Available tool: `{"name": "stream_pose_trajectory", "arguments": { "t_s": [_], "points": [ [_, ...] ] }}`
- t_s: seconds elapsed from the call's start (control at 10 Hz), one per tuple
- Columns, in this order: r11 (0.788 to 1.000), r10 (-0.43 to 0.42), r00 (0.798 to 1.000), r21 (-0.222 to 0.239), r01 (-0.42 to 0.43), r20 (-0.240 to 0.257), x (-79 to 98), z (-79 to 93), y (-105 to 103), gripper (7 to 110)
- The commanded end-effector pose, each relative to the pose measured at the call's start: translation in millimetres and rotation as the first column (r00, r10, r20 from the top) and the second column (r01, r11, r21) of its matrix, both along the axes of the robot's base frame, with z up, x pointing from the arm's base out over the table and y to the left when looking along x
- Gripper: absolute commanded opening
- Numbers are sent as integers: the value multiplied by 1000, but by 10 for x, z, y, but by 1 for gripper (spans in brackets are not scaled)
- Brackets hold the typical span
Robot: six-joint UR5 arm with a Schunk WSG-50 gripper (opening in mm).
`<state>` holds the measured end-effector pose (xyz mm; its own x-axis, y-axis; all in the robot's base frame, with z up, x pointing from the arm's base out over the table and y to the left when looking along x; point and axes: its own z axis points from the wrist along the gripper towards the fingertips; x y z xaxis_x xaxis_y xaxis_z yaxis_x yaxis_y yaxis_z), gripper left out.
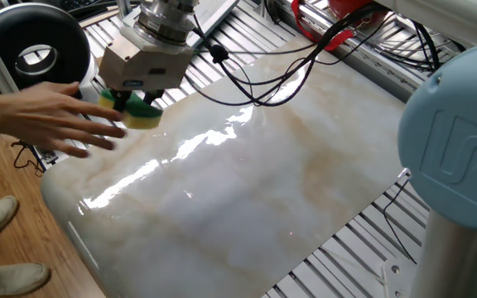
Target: Clean the tabletop with a sponge
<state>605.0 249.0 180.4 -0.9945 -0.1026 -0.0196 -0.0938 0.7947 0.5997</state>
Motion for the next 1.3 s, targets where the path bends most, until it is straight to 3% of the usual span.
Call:
{"name": "stream_pose_trajectory", "arguments": {
  "t_s": [0.0,0.1,0.2,0.4,1.2],
  "points": [
    [997,-10,999,77,13,-43,-64,157,130,7],
    [995,-13,999,97,17,-43,-57,190,166,7],
    [996,-9,999,87,12,-36,-53,172,146,7],
    [1000,14,1000,25,-14,-16,-47,65,28,7],
    [1000,0,1000,-26,0,10,66,-55,70,7]
  ]
}}
